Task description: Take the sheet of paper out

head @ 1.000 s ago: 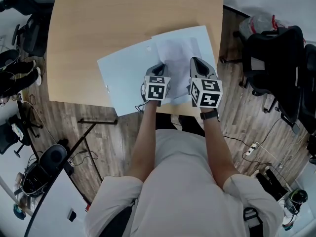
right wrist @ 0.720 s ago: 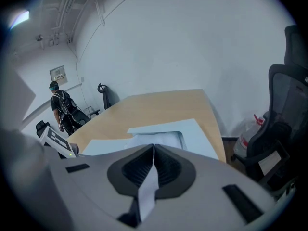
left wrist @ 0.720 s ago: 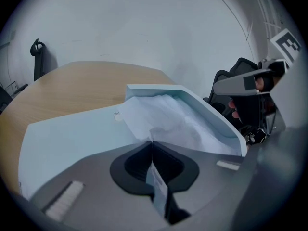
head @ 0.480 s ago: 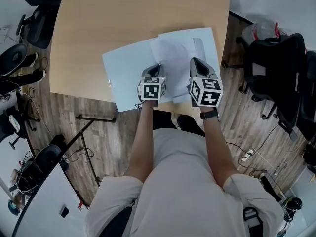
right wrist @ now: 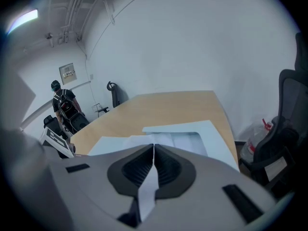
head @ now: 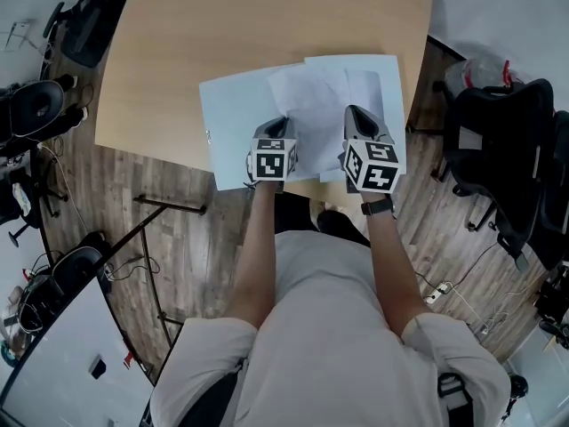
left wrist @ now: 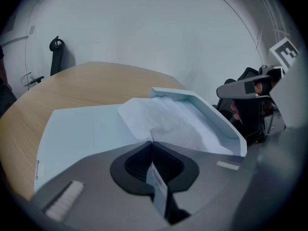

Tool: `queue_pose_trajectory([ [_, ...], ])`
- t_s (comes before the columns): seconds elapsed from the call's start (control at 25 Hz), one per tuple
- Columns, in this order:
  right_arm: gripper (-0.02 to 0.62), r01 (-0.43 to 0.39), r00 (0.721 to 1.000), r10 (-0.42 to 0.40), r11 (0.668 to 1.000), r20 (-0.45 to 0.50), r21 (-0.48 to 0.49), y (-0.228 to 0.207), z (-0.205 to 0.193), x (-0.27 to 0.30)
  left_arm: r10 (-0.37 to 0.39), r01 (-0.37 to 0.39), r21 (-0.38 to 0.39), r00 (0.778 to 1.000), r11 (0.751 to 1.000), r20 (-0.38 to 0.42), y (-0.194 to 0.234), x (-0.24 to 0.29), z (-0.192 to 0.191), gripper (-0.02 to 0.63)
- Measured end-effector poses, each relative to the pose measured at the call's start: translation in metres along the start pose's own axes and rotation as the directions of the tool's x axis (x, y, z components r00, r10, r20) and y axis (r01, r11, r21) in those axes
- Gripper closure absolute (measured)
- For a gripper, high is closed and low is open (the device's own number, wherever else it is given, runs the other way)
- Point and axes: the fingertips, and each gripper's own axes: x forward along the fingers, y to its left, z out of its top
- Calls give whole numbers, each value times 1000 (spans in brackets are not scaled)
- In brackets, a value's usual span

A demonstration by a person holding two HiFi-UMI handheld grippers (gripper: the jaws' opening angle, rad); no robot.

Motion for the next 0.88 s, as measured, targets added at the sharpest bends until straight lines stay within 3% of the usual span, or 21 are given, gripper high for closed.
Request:
queue_pose_trajectory([
  [0.48,581,-67,997,68,996,19,-54,34,7,-6,92,-88,-56,993,995,76,36,-45,7,594],
  [0.64,581,-94,995,96,994,38,-61,45,14,-7,111,-97,-113,986,989,124,41,-68,18,594],
  [0.88,581,-137,986,144,987,83,-81,73,26,-15,150,-136,-91,972,987,179,45,-102,29,594],
])
